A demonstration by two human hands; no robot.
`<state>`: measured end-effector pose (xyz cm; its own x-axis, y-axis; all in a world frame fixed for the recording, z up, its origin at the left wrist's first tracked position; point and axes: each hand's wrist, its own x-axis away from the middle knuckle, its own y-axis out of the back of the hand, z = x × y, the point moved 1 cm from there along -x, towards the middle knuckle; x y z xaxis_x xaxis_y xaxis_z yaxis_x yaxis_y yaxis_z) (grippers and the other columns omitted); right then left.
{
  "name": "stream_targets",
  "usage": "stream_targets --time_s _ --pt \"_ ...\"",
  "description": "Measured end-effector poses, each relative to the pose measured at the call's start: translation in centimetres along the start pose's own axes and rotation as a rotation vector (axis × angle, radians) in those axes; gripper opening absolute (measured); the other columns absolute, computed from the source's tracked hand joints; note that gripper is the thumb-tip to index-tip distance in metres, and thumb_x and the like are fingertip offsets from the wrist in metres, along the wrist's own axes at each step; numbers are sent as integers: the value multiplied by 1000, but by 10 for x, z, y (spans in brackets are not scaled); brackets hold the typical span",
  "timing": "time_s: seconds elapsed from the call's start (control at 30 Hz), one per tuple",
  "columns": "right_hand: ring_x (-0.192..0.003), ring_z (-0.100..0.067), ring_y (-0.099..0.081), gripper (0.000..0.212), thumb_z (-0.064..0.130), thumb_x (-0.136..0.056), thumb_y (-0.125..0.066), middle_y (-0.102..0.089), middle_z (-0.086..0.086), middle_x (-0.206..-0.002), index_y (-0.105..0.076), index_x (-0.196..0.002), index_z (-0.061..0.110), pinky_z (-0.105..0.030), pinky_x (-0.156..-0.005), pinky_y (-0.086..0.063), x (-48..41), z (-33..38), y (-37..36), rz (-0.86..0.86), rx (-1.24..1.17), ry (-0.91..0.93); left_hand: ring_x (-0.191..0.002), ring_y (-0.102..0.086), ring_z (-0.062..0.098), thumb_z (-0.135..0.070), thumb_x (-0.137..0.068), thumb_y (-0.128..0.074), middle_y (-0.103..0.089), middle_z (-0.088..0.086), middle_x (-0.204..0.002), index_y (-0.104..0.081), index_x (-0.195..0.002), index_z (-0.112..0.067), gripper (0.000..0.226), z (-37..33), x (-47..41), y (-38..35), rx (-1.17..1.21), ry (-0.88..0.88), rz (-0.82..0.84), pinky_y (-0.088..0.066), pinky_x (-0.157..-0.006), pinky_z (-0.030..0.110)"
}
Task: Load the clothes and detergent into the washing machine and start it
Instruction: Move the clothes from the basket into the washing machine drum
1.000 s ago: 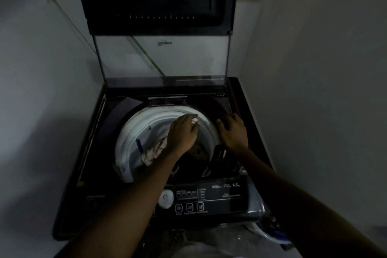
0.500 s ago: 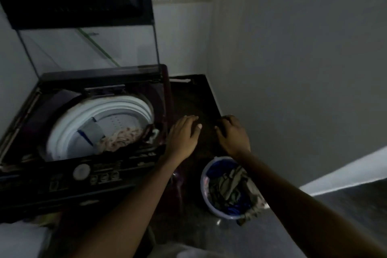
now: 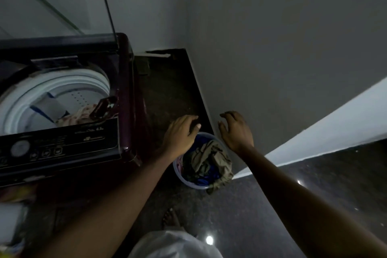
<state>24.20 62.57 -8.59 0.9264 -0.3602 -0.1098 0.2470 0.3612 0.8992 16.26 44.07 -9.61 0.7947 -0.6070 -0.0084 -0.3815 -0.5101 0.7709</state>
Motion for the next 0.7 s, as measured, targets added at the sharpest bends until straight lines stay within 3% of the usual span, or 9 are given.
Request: stream_targets --time_s 0.3,0.7 --pt "-118 -25 -50 38 31 -98 -47 -53 -7 -131 -56 -130 13 -30 -94 -42 -4 -37 -40 96 30 -79 -129 -48 17 -38 -103 -44 -54 -3 -138 -50 -138 -19 40 35 -19 -42 -16 -1 141 -36 -106 31" --pt "-113 -27 -54 41 35 -94 -53 -57 -9 -128 -57 -127 12 -31 -90 -42 0 -133 -129 314 93 -45 -119 -55 18 -38 -101 -46 -60 1 -128 -55 -132 -16 39 69 -38 -136 -2 115 112 -46 -98 35"
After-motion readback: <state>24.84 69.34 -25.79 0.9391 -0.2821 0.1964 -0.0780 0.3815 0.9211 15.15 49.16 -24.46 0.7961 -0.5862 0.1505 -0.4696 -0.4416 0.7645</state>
